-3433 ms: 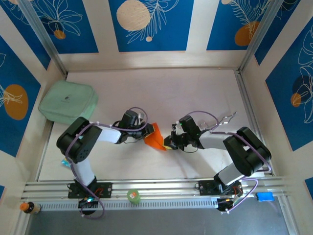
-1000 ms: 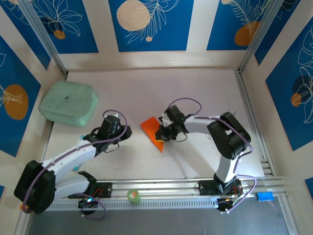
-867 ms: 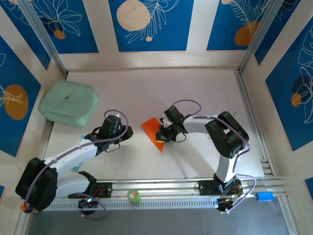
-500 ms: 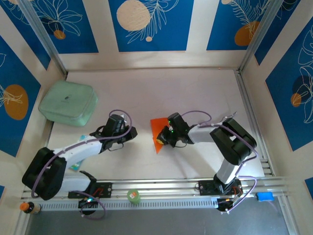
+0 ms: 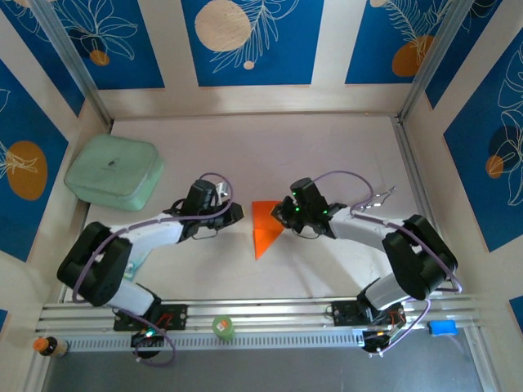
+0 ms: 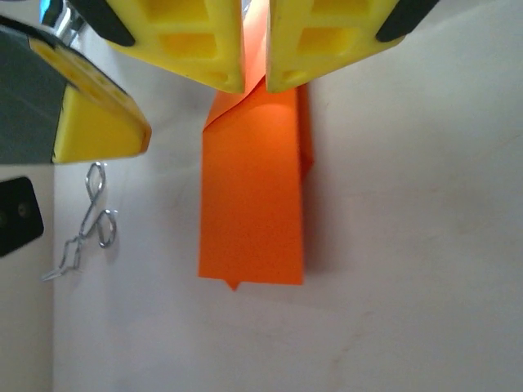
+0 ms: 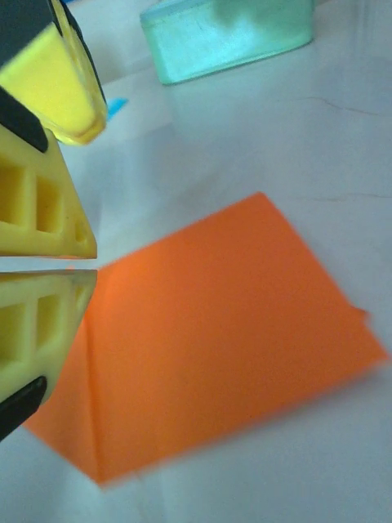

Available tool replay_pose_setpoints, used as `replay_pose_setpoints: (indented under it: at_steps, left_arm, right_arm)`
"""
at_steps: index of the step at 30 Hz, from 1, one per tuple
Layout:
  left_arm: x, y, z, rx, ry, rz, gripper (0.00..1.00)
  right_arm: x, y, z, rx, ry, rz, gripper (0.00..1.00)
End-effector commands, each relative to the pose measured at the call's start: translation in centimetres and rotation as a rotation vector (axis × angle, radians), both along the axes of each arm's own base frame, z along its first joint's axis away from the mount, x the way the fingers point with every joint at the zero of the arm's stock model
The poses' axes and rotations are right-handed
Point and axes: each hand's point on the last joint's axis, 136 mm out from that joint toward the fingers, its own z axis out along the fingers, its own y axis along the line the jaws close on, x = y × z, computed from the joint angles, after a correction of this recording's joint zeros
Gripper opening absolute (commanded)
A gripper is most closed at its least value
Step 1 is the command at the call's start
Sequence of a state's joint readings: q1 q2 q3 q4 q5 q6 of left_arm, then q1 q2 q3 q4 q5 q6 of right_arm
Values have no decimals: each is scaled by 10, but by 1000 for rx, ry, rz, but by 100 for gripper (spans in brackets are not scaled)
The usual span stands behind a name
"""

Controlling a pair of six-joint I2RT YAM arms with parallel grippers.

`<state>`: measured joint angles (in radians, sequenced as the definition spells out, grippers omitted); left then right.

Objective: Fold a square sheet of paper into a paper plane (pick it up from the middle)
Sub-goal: Fold the wing for the fifth time at the center of the table.

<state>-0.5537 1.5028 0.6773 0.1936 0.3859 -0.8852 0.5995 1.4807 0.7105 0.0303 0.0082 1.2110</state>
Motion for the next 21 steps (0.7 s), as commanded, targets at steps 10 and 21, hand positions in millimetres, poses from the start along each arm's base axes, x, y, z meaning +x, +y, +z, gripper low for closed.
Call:
replay_pose_setpoints:
  at_steps: [10, 21]
  left_arm:
    - [17, -57, -20, -97, 83, -124, 8]
    - [4, -37, -81, -21, 217, -50, 3]
  right_arm:
    - [-16, -18, -21, 33, 54, 222, 27]
    - [-21, -23, -38, 10, 137, 243, 36]
